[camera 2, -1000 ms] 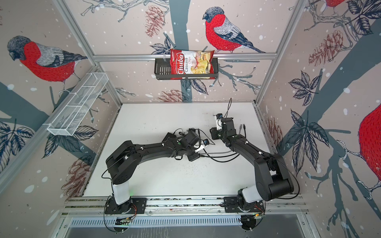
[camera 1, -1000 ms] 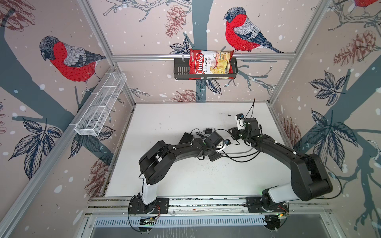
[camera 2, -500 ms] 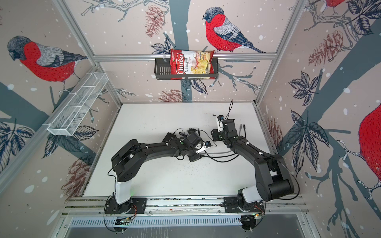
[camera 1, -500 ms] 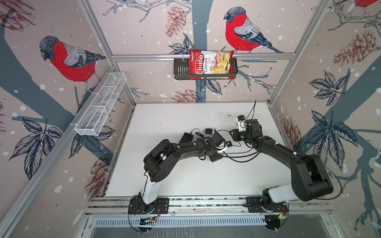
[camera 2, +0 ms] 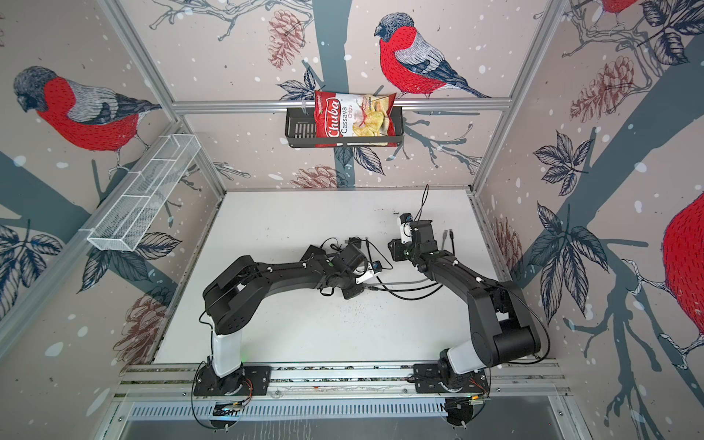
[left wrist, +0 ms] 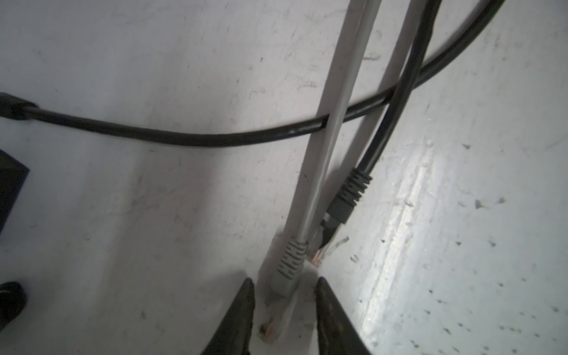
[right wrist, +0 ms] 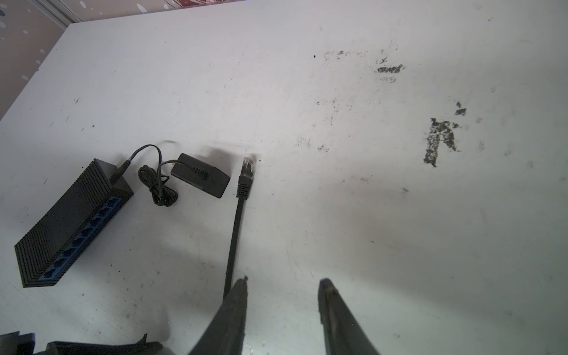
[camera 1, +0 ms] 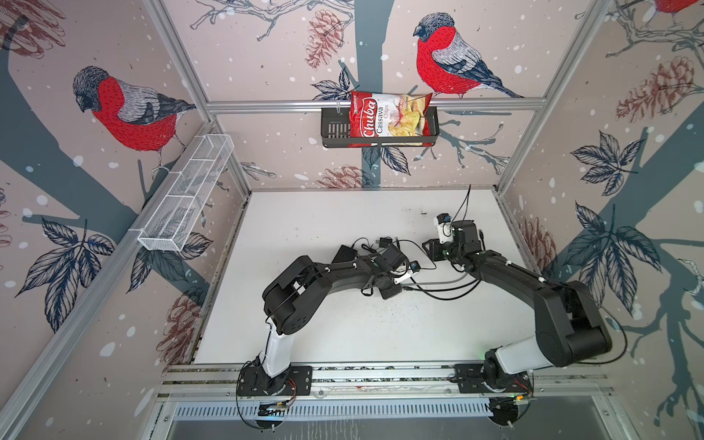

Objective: Insert the plug into the switch port
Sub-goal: 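Move left gripper to the grey ethernet cable and grasp its plug, then lift the grey ethernet plug toward the right gripper while right gripper closes on it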

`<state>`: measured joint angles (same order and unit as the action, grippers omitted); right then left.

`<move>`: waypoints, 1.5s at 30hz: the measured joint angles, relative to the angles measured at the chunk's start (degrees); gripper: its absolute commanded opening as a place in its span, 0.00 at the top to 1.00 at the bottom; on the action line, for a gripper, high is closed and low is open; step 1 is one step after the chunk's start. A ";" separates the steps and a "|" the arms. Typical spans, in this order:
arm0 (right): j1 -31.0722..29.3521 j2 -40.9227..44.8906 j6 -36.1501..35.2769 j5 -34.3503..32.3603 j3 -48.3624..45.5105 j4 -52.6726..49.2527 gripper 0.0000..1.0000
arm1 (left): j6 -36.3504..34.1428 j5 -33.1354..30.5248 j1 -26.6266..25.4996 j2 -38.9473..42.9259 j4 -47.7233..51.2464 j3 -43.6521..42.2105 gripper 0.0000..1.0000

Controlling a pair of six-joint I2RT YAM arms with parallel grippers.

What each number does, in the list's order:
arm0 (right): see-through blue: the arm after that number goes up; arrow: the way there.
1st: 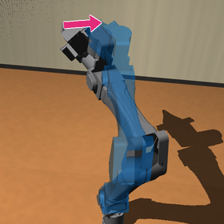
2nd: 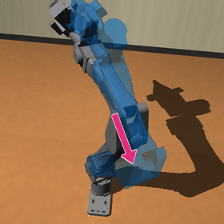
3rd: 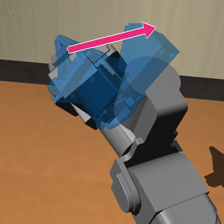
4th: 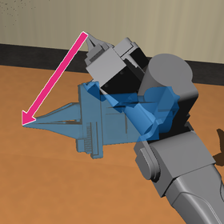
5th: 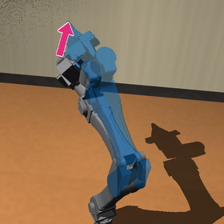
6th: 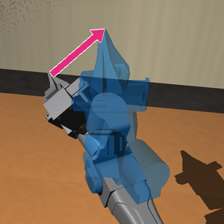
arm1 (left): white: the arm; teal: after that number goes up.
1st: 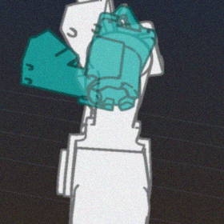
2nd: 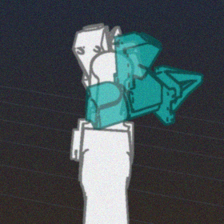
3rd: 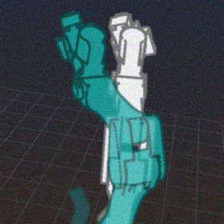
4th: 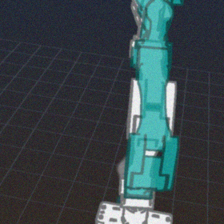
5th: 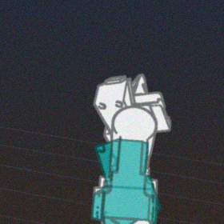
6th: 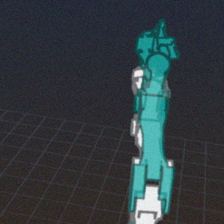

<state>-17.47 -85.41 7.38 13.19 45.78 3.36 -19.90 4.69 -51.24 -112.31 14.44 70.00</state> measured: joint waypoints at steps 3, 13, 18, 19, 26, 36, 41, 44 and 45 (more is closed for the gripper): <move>-0.04 -0.26 -0.02 0.42 0.15 0.07 0.60 | 0.00 0.81 0.57 0.00 -0.28 -0.28 0.80; -0.52 -0.68 -2.21 3.52 -0.96 1.86 0.60 | 0.00 1.42 2.16 0.63 -0.70 -1.05 0.87; -0.50 -1.16 -4.70 8.90 -1.97 4.37 0.60 | -0.68 1.18 2.75 2.54 1.66 -0.72 0.88; -0.50 -1.36 -5.35 10.16 -2.23 4.98 0.60 | -1.11 1.22 2.78 3.04 1.90 -0.57 0.88; 1.57 -4.90 -9.27 21.79 -2.40 7.76 0.60 | -2.82 2.34 3.61 7.23 3.19 -0.98 0.88; -0.39 -6.60 -17.25 33.46 0.74 2.43 0.60 | -4.17 7.28 5.99 10.93 4.22 -1.77 0.88; -1.73 -7.76 -18.12 35.06 1.20 -0.39 0.60 | -5.66 9.14 6.95 10.43 6.21 0.90 0.88; -2.45 -7.76 -18.18 35.58 0.72 -1.07 0.60 | -6.27 10.29 7.87 10.38 7.69 1.62 0.88; -2.54 -7.76 -18.23 35.80 0.57 -1.31 0.59 | -6.69 10.62 8.15 10.38 8.02 1.70 0.88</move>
<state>-20.01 -93.17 -10.85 48.99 46.35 2.04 -26.59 15.31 -43.09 -101.93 22.46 71.70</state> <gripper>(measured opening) 0.406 0.123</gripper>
